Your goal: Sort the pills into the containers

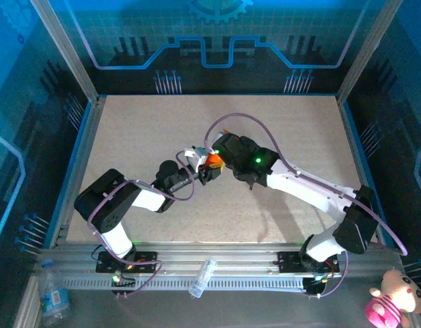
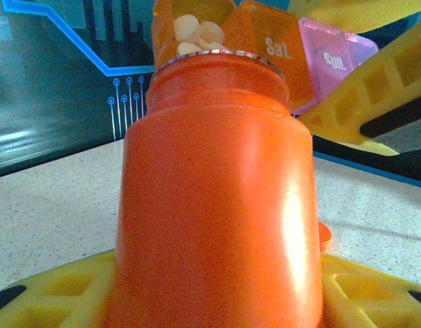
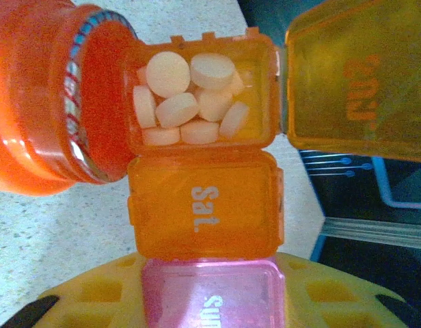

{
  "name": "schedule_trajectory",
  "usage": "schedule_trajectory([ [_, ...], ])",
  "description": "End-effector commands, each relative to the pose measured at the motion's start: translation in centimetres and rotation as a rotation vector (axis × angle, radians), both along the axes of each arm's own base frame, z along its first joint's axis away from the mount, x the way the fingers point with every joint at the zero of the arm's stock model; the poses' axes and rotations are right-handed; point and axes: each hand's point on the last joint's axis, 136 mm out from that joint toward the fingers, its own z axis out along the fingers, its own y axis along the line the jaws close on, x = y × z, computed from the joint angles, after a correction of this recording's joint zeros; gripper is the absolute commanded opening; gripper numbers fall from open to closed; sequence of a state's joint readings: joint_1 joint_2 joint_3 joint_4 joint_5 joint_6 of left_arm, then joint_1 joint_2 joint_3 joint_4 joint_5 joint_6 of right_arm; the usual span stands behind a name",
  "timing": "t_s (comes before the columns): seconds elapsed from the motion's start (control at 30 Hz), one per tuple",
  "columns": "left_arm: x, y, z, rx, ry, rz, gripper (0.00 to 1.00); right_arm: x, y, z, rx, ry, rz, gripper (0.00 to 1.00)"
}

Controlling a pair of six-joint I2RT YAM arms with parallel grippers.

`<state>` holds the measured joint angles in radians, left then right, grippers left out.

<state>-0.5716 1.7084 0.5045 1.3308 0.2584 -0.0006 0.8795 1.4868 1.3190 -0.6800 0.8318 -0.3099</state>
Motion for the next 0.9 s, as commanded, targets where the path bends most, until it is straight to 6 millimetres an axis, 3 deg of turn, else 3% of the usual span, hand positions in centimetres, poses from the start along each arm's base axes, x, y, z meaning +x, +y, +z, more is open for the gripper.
schedule_trajectory([
  [0.0,-0.2,-0.2,4.4,-0.079,-0.114,-0.017,0.00,-0.8,-0.2,0.6,0.109,0.063,-0.007,0.09],
  [0.4,-0.3,-0.3,4.8,-0.084,-0.119,-0.020,0.00,-0.6,-0.6,0.3,0.129,0.079,-0.019,0.08],
  [0.87,-0.2,-0.3,4.6,-0.084,-0.114,-0.020,0.00,-0.7,1.1,0.7,-0.089,-0.078,0.073,0.06],
])
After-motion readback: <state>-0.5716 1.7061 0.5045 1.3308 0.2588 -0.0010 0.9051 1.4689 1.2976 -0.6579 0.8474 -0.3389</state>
